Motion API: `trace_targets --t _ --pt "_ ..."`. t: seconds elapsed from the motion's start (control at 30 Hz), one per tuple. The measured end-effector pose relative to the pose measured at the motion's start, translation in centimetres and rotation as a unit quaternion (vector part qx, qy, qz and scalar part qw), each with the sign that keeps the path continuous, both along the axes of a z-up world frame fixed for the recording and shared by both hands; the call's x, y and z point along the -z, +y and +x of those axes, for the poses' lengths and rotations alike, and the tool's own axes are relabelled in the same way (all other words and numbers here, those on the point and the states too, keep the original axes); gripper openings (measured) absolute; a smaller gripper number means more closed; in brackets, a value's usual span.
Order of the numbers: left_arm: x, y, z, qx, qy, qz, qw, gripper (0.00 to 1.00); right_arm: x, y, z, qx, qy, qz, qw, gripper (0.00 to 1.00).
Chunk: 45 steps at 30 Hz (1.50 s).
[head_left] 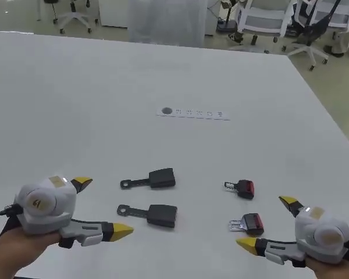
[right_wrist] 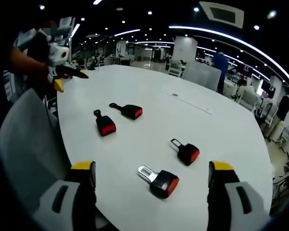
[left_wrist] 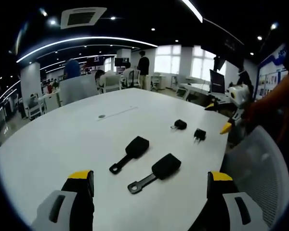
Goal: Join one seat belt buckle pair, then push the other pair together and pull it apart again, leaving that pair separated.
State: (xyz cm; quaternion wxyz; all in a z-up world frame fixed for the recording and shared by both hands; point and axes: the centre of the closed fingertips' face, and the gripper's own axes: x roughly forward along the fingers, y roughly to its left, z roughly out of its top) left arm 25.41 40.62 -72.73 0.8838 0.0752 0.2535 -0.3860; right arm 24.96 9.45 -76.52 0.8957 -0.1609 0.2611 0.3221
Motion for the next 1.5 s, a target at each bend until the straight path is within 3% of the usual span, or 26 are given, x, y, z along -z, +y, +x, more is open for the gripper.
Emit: trace_targets --t 0.77,1.5 --pt "0.7 -1.7 0.1 0.009 0.007 -0.001 0.9999 1.0 0.2 0.0 0.1 -0.012 0.009 0.001 0.9999 0.98" --pt "2.1 -3.0 0.5 0.043 0.013 0.033 0.9984 0.99 1.4 -0.1 0.2 -0.052 0.034 -0.007 0.9981 0.97"
